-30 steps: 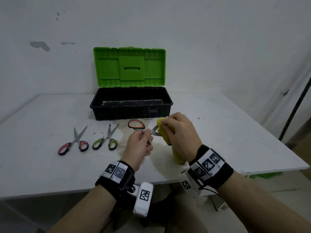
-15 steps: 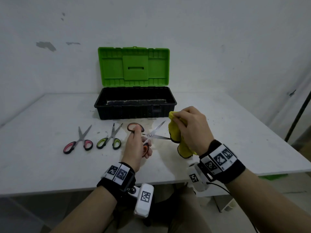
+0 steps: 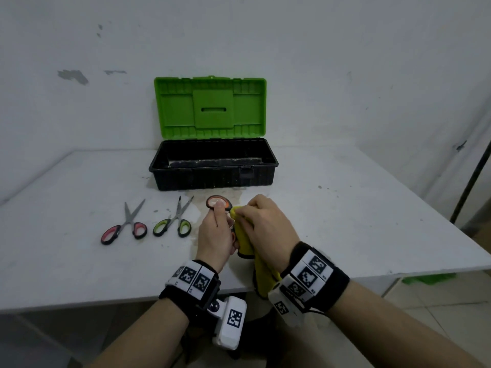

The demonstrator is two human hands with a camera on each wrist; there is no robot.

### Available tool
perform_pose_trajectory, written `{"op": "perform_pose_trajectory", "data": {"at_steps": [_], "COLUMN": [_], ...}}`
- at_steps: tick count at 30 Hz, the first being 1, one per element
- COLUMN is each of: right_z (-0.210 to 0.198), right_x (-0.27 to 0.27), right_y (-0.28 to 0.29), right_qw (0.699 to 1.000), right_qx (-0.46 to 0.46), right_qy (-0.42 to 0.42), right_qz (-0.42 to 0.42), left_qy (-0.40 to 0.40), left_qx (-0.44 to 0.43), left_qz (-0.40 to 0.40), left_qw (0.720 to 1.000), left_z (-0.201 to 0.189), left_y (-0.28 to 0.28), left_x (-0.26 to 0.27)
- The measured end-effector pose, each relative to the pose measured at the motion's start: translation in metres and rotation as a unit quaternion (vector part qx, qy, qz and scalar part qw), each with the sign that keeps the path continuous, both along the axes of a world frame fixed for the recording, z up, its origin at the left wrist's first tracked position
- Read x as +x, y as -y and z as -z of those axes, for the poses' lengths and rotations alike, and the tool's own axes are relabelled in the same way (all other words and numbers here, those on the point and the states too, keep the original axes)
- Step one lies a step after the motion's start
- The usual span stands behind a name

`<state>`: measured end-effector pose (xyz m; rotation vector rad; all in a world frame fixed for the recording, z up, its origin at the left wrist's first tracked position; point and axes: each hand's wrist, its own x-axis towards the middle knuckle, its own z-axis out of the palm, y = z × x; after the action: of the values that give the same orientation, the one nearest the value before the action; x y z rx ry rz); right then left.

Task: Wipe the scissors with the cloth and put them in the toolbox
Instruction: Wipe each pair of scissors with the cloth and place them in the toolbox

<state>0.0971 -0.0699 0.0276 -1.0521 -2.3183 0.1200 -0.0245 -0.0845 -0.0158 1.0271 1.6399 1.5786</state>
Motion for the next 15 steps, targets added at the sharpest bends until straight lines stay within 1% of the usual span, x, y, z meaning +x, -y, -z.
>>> {"op": "perform_pose_trajectory", "data": {"at_steps": [1,3,6,8,11,12,15], "right_z": [-0.001,-0.004,-0.010,-0.014,-0.013,-0.012,-0.010], "right_x": [0.000,0.003,0.012,0.011,0.002,0.001,0.010], "right_y": [-0.001,-0.007,-0.016,-0.013,-0.002,-0.001,-0.008], "right_qw": [1.000,1.000,0.998,1.000,0.999,0.998,0.997], "right_qx": [-0.002,-0.015,-0.035,-0.010,0.004,-0.002,-0.016], "right_qy": [0.010,0.022,0.017,0.011,0.050,0.062,0.071], "right_qz": [0.001,0.012,0.040,0.022,-0.022,-0.024,-0.017], "left_qy": [-0.002,0.021,0.046,0.033,-0.028,-0.033,0.017], "left_qx": [0.001,0.005,-0.006,-0.009,-0.010,-0.011,-0.003], "left_qz": [-0.004,-0.009,0.005,0.007,0.000,-0.002,0.000], "left_qw": [1.000,1.000,0.999,0.999,1.000,0.999,1.000], "left_z": [0.001,-0.002,-0.005,-0.003,0.002,0.001,-0.001], "left_y": [0.000,0.002,0.002,0.000,-0.003,-0.002,0.000], "left_x": [-0.001,0.000,0.000,0.000,0.000,0.000,-0.001]}}
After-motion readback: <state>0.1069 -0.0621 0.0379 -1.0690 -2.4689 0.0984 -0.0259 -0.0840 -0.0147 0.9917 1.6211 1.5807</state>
